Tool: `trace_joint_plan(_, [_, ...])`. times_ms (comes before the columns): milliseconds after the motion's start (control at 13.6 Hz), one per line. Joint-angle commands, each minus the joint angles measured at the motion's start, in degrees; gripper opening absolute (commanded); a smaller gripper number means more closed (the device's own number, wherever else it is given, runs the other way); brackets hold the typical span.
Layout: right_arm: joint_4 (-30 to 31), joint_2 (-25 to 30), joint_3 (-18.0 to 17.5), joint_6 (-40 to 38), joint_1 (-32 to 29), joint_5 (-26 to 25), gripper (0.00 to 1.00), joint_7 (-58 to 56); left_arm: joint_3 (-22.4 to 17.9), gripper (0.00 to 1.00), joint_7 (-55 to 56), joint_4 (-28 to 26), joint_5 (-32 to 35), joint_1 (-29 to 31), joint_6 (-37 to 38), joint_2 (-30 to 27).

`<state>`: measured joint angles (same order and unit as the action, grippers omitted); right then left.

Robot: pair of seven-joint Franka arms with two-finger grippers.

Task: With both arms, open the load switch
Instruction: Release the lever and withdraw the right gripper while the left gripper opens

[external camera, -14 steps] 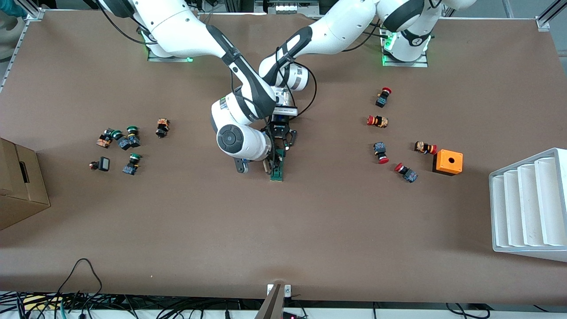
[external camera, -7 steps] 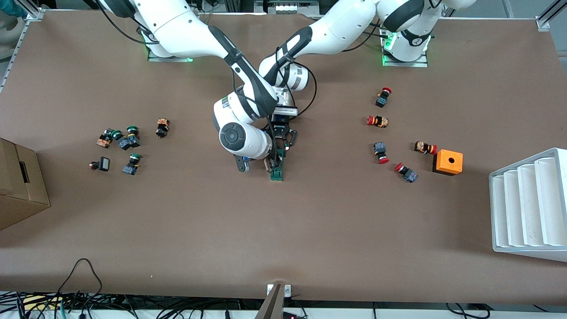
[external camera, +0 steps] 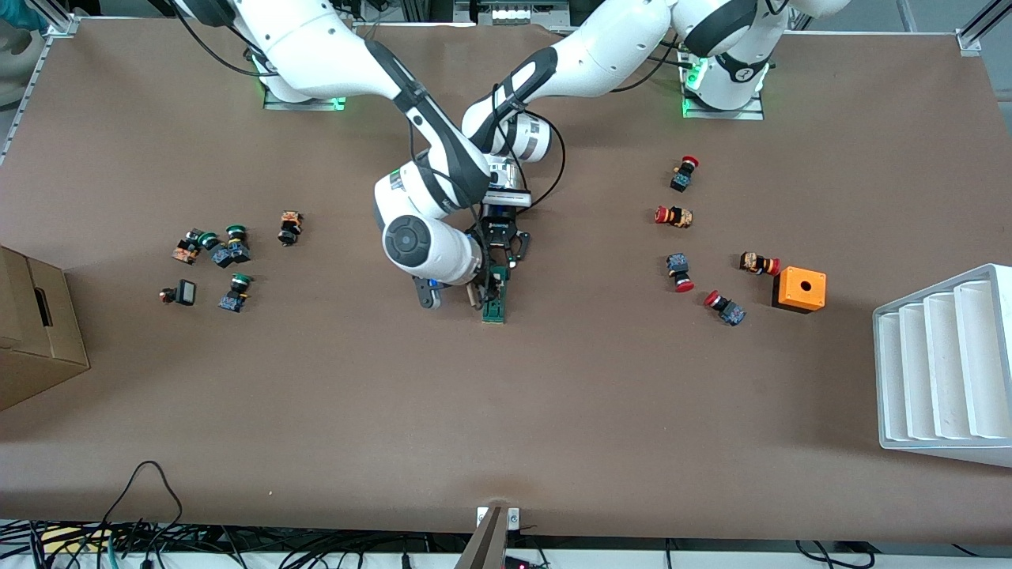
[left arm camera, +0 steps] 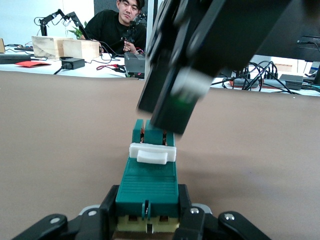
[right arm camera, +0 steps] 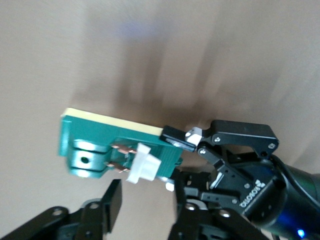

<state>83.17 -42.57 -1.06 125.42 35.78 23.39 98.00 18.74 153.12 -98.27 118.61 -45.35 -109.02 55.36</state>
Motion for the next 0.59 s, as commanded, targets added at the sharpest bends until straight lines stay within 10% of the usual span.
trace_joint_plan(0, [2.3,6.5,-0.6,-4.7,-3.8,-2.2,0.99,-3.2,-0.4,0.43,0.4,1.7,0.0,0.0,-1.5,0.8])
trace_joint_plan(147, [2.5,10.5,-0.6,-9.8,-7.5,-2.6,0.99,-10.5,-0.4,1.00,-0.4,1.6,0.0,0.1,-1.4,0.5])
trace_joint_plan(513, [6.2,20.8,-0.5,-17.1,-17.4,-10.7,1.00,-39.4,0.0,1.00,-2.0,1.2,-0.2,1.1,-1.8,-1.4])
